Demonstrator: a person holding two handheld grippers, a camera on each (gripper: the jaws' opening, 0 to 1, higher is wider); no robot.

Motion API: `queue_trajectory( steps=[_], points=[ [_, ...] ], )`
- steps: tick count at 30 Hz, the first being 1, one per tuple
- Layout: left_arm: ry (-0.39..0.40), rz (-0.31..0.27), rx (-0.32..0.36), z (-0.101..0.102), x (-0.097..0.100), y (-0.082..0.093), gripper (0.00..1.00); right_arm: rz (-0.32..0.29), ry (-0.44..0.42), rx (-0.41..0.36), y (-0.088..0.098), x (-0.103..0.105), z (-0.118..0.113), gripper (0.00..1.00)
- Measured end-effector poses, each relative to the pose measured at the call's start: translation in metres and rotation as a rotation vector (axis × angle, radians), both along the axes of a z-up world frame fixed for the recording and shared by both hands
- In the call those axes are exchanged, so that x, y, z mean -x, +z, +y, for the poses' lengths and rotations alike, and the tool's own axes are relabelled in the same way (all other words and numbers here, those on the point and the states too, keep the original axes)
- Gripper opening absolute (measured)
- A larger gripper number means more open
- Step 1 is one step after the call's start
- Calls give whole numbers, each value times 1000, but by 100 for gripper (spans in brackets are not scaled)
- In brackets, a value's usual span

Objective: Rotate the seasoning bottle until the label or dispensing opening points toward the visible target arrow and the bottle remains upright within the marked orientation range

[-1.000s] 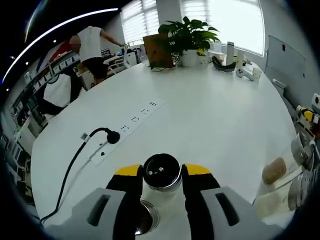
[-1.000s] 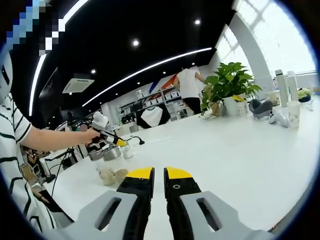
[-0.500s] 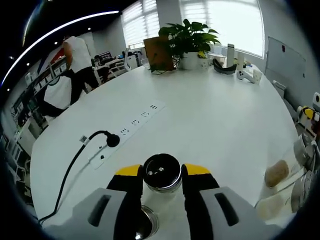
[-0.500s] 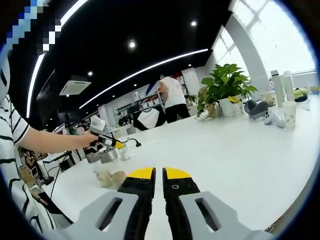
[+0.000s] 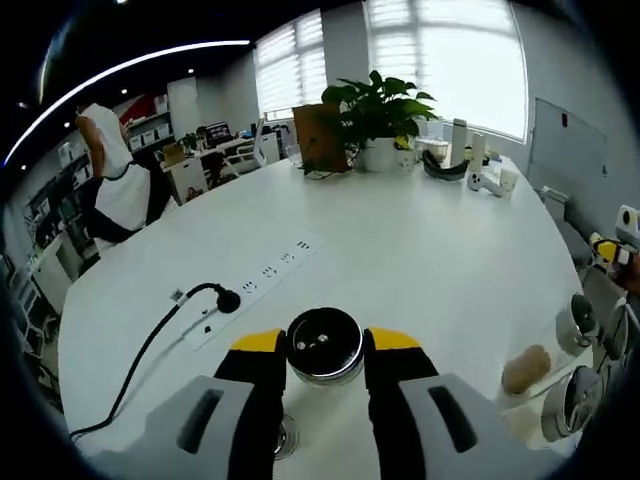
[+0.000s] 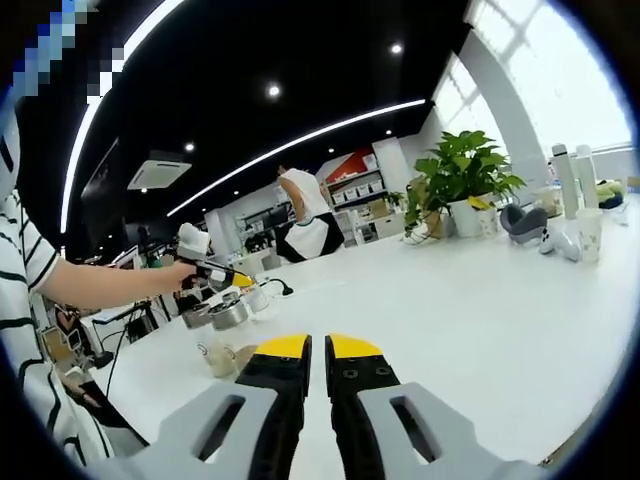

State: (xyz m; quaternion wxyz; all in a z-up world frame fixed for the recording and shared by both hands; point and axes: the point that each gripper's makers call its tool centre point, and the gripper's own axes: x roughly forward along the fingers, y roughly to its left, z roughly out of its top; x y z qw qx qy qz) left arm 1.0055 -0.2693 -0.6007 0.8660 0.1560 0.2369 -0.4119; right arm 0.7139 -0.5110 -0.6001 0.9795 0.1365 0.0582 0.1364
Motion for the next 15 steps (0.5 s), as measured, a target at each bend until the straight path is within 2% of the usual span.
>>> queue_trajectory(
  steps=[2, 5, 7, 10, 12, 15],
  points=[
    [-9, 19, 13, 2, 7, 2, 31, -1, 13, 1, 1, -2, 4, 3],
    [-10, -1, -37, 12, 20, 3, 31, -4, 40, 19, 4, -5, 14, 3],
    [-7, -6, -46, 20, 28, 6, 31, -16, 50, 16, 9, -5, 19, 3],
    [11, 6, -5, 30, 39, 15, 31, -29, 61, 16, 13, -4, 26, 3],
    [27, -13, 56, 37, 51, 25, 31, -30, 73, 18, 12, -4, 31, 3],
    [48, -23, 73, 47, 66, 29, 31, -26, 94, 16, 11, -4, 39, 3]
  ],
)
